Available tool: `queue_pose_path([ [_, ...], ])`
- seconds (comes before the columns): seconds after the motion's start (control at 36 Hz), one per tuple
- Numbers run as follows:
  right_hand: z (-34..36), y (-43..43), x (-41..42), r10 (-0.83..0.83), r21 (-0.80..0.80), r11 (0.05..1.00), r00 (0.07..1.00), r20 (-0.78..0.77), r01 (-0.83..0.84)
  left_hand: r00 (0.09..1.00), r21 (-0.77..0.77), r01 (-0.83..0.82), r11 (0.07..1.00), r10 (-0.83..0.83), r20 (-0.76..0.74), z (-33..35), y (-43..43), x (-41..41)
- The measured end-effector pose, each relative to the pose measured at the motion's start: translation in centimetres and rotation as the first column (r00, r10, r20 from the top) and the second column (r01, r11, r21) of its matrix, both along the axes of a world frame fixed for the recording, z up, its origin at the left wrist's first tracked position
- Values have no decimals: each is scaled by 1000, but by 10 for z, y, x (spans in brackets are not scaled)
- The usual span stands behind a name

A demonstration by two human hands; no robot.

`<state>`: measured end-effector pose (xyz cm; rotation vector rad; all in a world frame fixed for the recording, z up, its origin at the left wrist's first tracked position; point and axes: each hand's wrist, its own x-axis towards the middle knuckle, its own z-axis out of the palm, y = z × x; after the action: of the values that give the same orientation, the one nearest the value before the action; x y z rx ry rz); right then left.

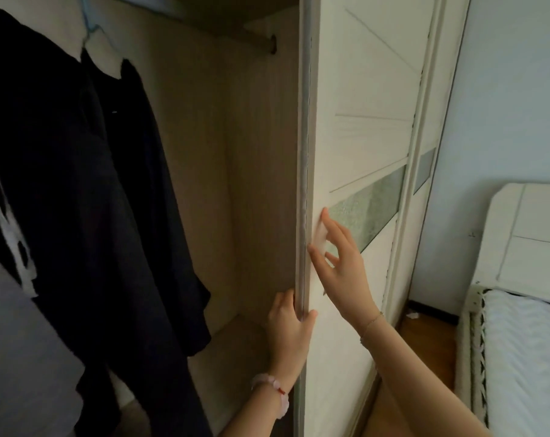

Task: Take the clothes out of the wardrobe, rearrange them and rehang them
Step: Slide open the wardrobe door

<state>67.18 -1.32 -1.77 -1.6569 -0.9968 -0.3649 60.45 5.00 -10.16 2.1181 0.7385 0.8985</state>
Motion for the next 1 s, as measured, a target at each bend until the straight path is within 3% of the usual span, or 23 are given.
queue_pose_path([
  [0.14,0,2,18,-63,-9,998,998,-19,62,987,-186,131,974,-112,111,4,6,20],
  [0.36,0,5,50,-113,32,993,989,-91,117,954,-195,282,940,-253,160,4,18,57],
  [0.53,2,3,72,-72,47,996,987,-147,80,946,-170,299,939,-268,182,1,21,76],
  [0.75,-6,7,75,-49,101,993,993,-104,60,945,-144,288,947,-257,202,-9,26,83],
  [1.0,-15,13,81,-73,128,989,997,-11,73,931,-298,333,895,-262,253,-6,26,82],
])
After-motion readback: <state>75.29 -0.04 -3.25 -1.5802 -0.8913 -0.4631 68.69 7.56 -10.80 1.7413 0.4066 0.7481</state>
